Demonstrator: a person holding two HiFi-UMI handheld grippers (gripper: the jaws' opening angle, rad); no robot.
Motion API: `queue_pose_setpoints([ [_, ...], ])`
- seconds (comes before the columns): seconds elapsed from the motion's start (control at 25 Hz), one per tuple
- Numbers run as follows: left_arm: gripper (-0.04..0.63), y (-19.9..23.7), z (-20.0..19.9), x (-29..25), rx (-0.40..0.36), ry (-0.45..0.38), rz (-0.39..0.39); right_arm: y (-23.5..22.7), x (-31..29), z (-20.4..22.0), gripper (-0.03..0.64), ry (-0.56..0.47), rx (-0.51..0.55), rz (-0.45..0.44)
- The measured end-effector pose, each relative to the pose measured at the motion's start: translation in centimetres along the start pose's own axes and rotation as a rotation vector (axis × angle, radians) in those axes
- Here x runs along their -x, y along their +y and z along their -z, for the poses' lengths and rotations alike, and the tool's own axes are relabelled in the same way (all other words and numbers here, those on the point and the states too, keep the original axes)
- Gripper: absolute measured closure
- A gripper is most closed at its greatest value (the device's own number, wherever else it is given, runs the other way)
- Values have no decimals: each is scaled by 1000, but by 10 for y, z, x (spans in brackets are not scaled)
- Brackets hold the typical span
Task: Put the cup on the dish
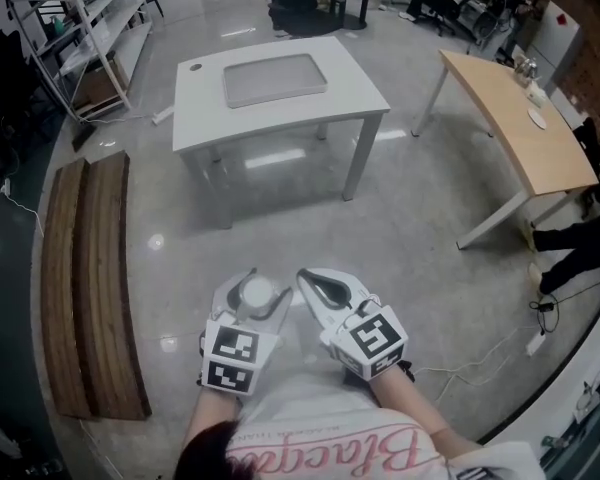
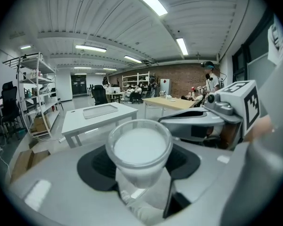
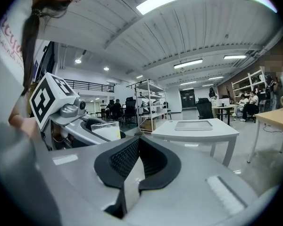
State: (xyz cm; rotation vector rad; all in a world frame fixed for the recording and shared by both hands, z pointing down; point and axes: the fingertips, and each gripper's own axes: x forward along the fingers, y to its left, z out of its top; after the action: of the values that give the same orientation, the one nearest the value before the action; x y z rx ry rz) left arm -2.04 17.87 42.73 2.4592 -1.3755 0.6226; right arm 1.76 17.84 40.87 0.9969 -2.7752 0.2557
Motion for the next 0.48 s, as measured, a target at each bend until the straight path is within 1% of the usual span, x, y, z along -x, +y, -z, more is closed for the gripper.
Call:
queue_pose_setpoints([
  [0.2,333,21,-12,-22,-3,-2,5,-18,-20,-6,615,-1,9,1],
  [0.48,333,55,-36,-65,4,-13,33,-63,-56,-17,615,21,13,30],
])
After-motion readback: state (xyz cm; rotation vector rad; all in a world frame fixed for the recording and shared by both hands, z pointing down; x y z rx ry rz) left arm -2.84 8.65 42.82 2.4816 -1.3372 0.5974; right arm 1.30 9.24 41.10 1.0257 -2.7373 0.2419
